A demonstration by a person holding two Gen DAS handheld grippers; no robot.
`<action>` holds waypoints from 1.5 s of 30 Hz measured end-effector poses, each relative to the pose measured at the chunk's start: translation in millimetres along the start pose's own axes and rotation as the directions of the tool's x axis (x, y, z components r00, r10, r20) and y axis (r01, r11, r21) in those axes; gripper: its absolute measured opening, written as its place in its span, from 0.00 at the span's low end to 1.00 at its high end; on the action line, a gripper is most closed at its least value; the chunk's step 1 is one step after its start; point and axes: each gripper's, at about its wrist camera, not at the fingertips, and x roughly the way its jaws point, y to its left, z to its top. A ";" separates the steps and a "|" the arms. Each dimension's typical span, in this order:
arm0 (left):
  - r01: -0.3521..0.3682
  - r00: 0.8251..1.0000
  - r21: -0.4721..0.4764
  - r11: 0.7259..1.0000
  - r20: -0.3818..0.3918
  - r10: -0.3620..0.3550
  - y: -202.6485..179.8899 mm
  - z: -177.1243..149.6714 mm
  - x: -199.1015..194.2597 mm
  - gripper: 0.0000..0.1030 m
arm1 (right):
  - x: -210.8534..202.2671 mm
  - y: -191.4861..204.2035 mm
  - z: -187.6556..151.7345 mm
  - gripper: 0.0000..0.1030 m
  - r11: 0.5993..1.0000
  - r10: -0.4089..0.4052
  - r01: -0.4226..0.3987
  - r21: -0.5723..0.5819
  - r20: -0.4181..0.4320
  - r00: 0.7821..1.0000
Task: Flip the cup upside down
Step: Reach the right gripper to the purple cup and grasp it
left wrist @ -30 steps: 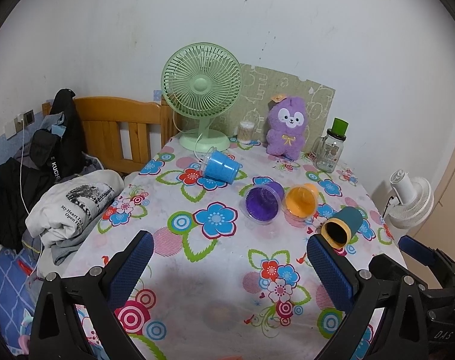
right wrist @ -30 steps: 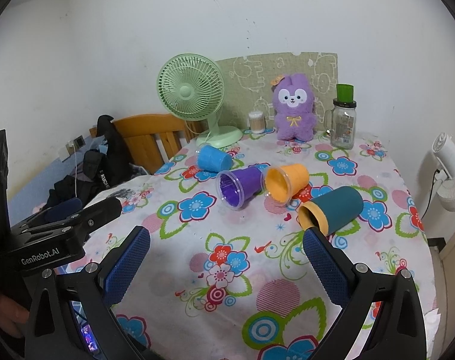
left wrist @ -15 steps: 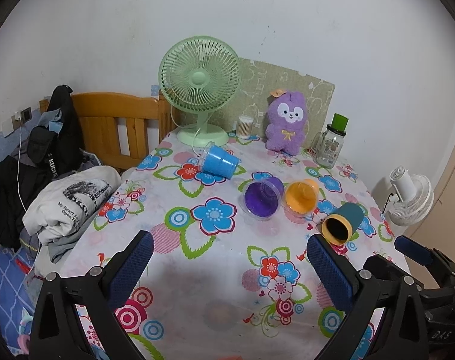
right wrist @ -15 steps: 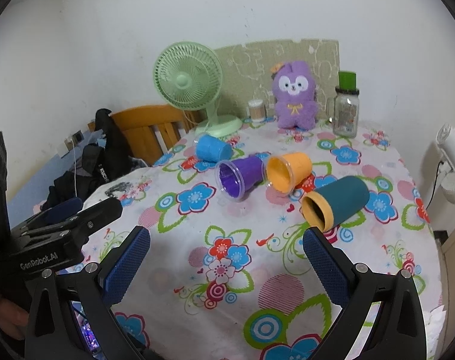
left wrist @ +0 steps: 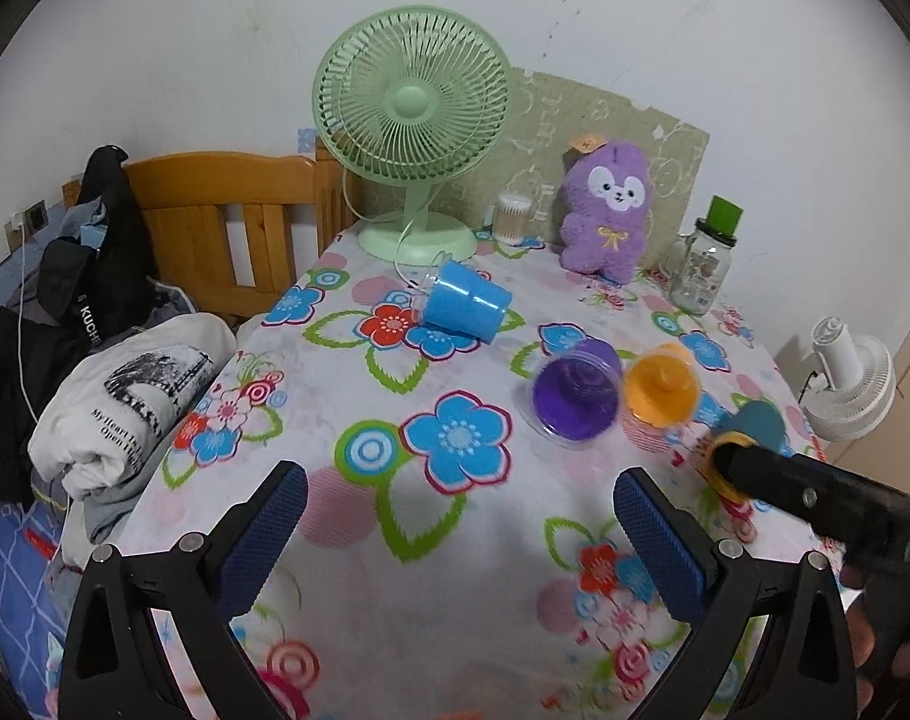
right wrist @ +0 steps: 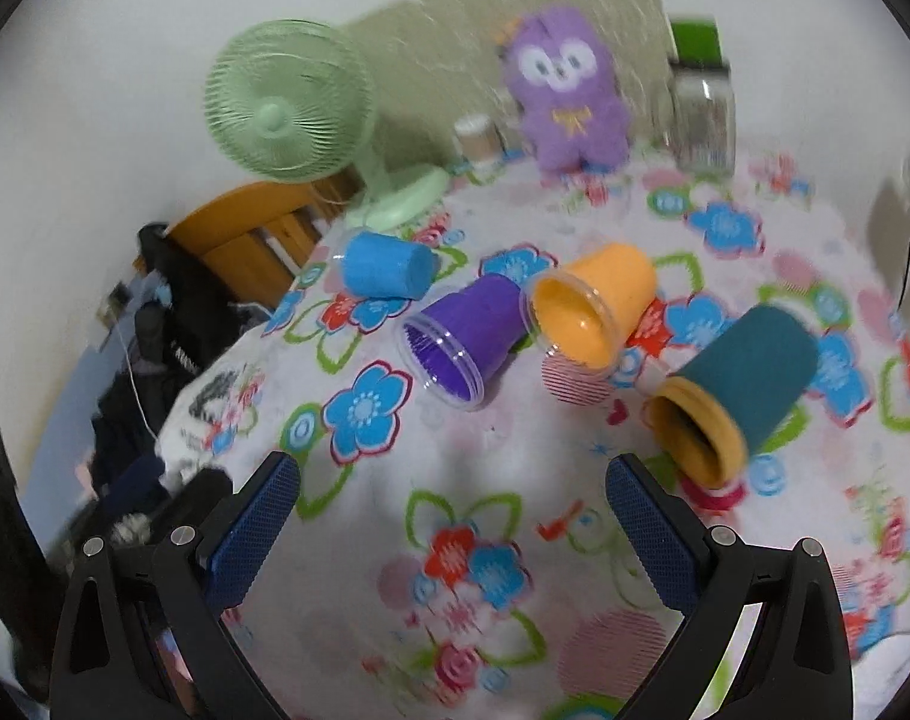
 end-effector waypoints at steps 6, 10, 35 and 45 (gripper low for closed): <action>0.001 1.000 0.019 1.000 -0.018 -0.001 10.3 25.4 31.7 1.00 | 44.9 -7.4 32.3 1.00 0.987 0.021 -0.015 0.159 -0.041 0.999; 0.012 0.999 0.040 0.999 -0.031 -0.011 12.6 38.8 51.2 1.00 | 73.7 -11.6 45.4 1.00 0.975 0.028 -0.010 0.224 -0.077 0.997; 0.032 0.999 -0.002 0.999 -0.036 -0.032 23.5 35.7 54.0 1.00 | 140.7 -22.3 68.0 0.65 0.934 0.090 -0.032 0.357 -0.148 0.985; 0.048 0.999 -0.052 0.997 -0.007 -0.048 32.6 18.1 8.9 1.00 | 66.3 14.9 30.2 0.65 0.970 0.160 -0.130 0.206 -0.138 0.977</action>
